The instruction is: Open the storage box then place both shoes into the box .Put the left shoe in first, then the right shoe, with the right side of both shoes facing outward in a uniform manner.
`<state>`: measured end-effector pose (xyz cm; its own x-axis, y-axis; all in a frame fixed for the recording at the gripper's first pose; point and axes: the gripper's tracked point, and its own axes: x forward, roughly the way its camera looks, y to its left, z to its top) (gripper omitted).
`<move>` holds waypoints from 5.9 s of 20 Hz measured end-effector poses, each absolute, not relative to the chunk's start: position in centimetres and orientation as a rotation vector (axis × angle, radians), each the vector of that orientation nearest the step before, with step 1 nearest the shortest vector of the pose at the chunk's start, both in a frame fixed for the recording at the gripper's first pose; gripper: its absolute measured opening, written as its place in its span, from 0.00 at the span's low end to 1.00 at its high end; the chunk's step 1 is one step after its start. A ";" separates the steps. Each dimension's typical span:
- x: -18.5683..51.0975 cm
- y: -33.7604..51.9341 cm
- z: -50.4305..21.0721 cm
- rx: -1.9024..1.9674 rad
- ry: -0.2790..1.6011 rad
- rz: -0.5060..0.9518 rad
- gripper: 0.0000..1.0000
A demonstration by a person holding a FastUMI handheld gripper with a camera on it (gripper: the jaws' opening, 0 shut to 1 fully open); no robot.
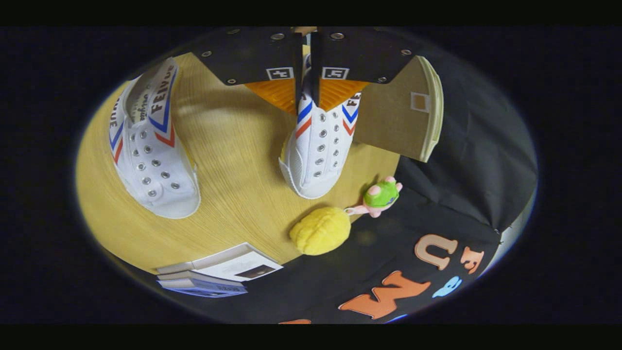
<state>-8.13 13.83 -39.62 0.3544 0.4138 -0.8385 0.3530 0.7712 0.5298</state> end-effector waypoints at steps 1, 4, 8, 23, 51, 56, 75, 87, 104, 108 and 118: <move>-7.6 14.4 -38.3 0.743 1.212 0.062 0.07; -6.4 16.6 -34.2 0.750 1.133 0.135 0.07; -5.1 20.8 -29.3 0.783 1.070 0.237 0.07; -5.0 33.2 -29.4 0.427 1.035 0.517 0.07; -7.4 12.1 -32.6 0.401 0.987 0.178 0.89; -9.4 4.9 -34.7 0.383 1.014 0.016 0.89; -15.4 -3.7 -40.9 0.536 1.138 -0.161 0.78; -15.4 -3.9 -43.2 0.543 1.101 -0.230 0.27; -12.5 1.5 -37.9 0.748 0.996 -0.208 0.15; -10.8 5.4 -35.1 0.718 0.978 -0.124 0.15; -5.2 19.1 -26.5 0.736 0.899 0.163 0.15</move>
<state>-5.19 19.14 -26.46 0.6281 0.4227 -0.6533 0.1666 0.7471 0.6435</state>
